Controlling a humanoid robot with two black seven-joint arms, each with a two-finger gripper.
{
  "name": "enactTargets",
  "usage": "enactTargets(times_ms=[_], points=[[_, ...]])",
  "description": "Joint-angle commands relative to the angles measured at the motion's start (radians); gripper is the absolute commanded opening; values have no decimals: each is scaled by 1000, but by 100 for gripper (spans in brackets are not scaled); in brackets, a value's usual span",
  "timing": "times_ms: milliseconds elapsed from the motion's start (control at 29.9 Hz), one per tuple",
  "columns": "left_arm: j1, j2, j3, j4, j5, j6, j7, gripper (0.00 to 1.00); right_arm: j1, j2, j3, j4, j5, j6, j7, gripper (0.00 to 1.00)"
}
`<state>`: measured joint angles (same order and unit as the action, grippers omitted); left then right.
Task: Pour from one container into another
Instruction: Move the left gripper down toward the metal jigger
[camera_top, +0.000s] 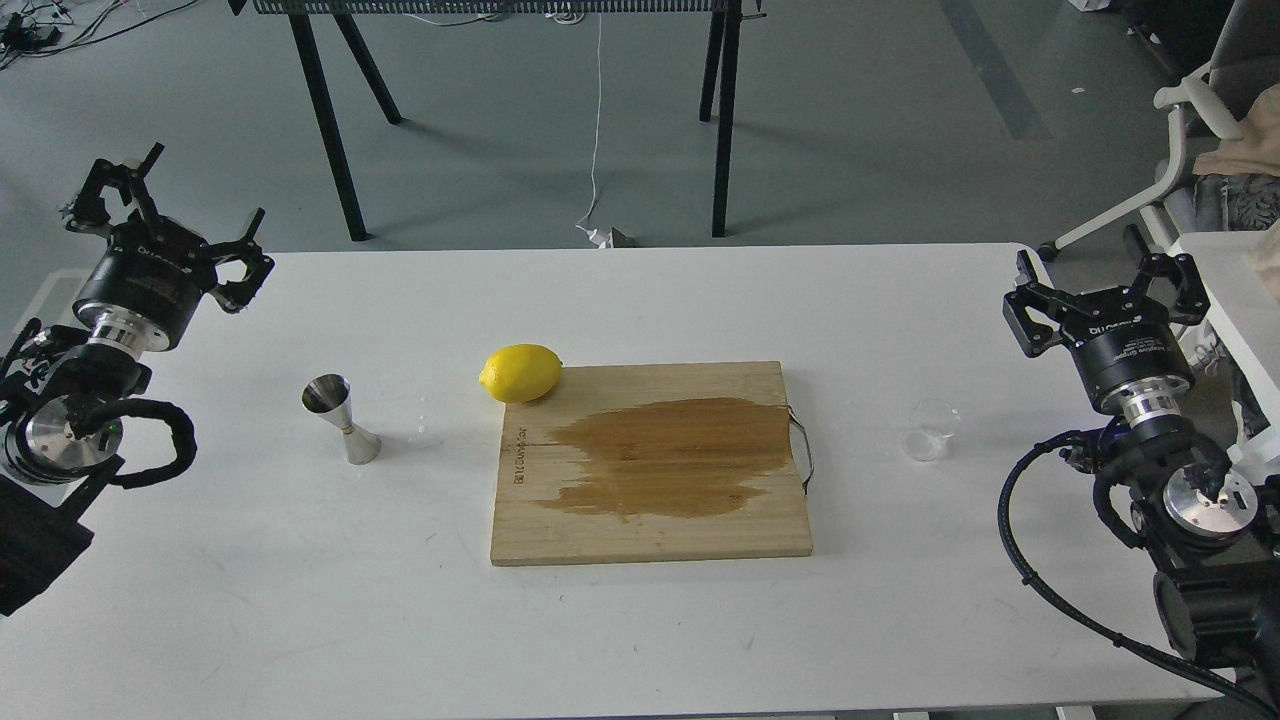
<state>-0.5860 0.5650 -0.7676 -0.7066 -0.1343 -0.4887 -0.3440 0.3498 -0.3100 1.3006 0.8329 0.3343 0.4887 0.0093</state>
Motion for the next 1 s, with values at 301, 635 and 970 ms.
enactTargets(times_ms=[301, 635, 970], points=[[-6, 131, -21, -102, 438, 0, -145, 100, 4, 12, 5, 17, 3, 0, 1, 99], [0, 202, -79, -327, 839, 0, -145, 100, -8, 12, 12, 15, 3, 0, 6, 99], [70, 200, -65, -416, 1220, 203, -145, 100, -12, 12, 17, 12, 2, 0, 8, 99]])
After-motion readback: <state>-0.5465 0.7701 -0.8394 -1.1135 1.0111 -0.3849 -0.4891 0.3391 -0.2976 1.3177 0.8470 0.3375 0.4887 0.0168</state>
